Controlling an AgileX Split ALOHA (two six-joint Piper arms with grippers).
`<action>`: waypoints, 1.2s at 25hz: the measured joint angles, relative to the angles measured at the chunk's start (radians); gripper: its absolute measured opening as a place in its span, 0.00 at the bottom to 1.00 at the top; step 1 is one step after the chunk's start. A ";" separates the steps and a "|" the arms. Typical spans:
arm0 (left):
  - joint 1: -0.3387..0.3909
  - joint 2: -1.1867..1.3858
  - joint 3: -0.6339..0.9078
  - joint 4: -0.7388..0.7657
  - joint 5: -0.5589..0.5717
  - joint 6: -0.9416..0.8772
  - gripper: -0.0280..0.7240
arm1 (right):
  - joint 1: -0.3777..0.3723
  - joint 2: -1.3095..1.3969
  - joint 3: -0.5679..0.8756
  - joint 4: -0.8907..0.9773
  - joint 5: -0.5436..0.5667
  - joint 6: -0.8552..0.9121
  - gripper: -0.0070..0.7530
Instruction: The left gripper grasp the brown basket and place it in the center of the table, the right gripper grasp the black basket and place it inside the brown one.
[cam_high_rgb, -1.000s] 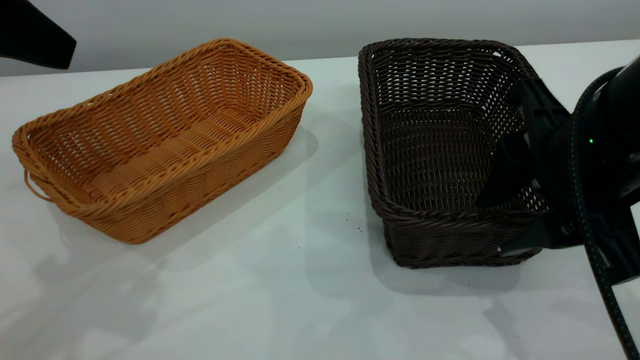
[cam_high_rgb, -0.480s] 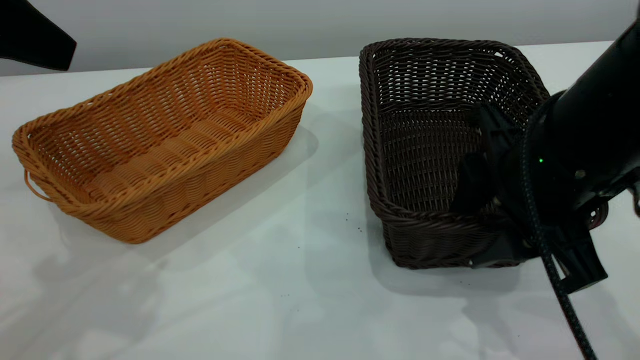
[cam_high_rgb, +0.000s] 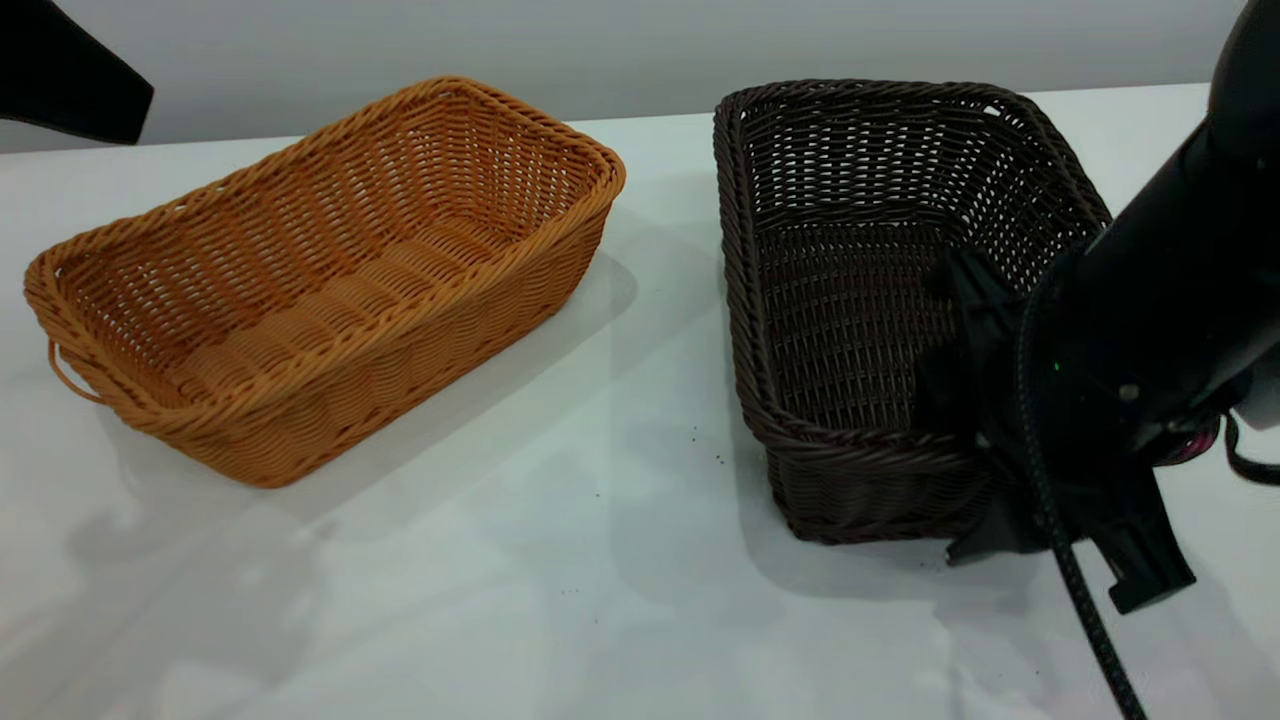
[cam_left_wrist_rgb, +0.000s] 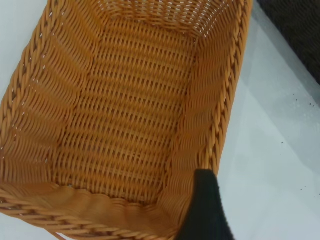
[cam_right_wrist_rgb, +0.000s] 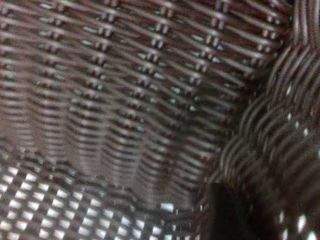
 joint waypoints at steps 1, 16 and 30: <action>0.000 0.000 0.000 0.000 0.001 0.000 0.67 | 0.000 0.011 0.000 0.001 -0.007 0.000 0.49; 0.000 0.000 0.000 0.000 0.020 0.000 0.67 | 0.000 0.023 -0.055 -0.005 -0.012 -0.020 0.31; 0.000 0.185 -0.002 0.028 -0.048 0.042 0.67 | -0.025 0.016 -0.057 -0.021 -0.021 -0.016 0.31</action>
